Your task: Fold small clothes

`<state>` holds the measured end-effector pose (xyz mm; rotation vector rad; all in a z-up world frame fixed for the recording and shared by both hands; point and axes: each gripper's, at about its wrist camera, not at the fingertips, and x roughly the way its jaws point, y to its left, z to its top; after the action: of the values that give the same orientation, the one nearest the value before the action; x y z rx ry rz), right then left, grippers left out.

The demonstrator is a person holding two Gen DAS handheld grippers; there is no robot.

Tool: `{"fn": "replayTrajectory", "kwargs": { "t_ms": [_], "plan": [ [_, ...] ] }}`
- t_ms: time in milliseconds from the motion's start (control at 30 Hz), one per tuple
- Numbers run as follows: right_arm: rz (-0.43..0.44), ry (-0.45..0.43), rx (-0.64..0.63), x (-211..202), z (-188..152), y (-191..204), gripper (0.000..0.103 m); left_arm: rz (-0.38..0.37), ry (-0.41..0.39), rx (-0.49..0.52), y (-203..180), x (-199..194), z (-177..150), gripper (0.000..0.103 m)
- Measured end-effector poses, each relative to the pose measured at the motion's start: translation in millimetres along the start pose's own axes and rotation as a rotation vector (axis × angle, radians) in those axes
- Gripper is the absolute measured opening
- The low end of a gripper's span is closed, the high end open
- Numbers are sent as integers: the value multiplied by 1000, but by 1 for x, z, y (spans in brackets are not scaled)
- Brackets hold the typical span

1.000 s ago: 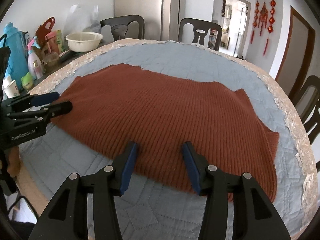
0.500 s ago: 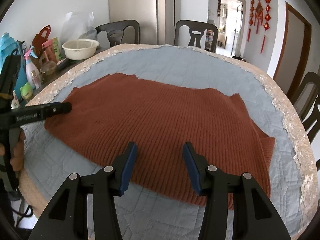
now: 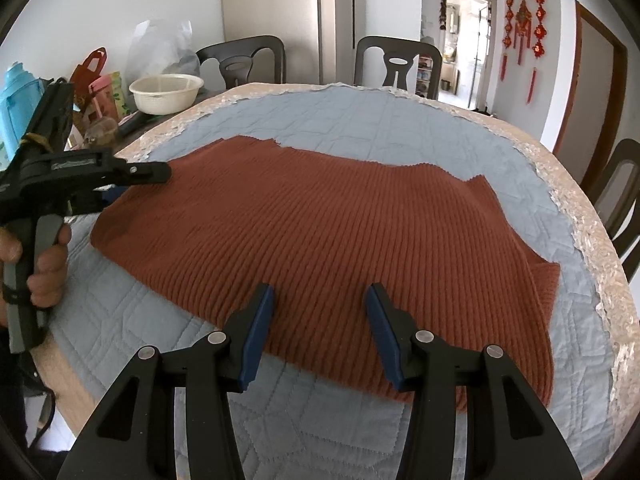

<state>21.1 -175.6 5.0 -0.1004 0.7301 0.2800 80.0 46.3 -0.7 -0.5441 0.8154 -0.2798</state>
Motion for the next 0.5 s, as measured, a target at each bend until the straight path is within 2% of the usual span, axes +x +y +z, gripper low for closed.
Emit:
{"fn": "replayTrajectory", "kwargs": {
  "t_ms": [67, 133, 200, 233, 400, 500],
  "plan": [
    [6, -9, 13, -3, -2, -2, 49, -12, 4, 32, -8, -1, -8, 59],
    [11, -17, 25, -7, -3, -5, 49, 19, 3, 70, -15, 1, -9, 56],
    [11, -29, 40, -12, -4, -11, 49, 40, 8, 92, -20, 4, -6, 28],
    [7, -35, 51, -15, -5, -14, 49, 38, 8, 93, -22, 4, -4, 22],
    [-23, -60, 132, -29, -12, -41, 49, -67, -19, 104, -38, -8, 11, 19],
    [-25, -80, 191, -35, -16, -54, 49, -108, -40, 152, -64, -16, 20, 18]
  ]
}}
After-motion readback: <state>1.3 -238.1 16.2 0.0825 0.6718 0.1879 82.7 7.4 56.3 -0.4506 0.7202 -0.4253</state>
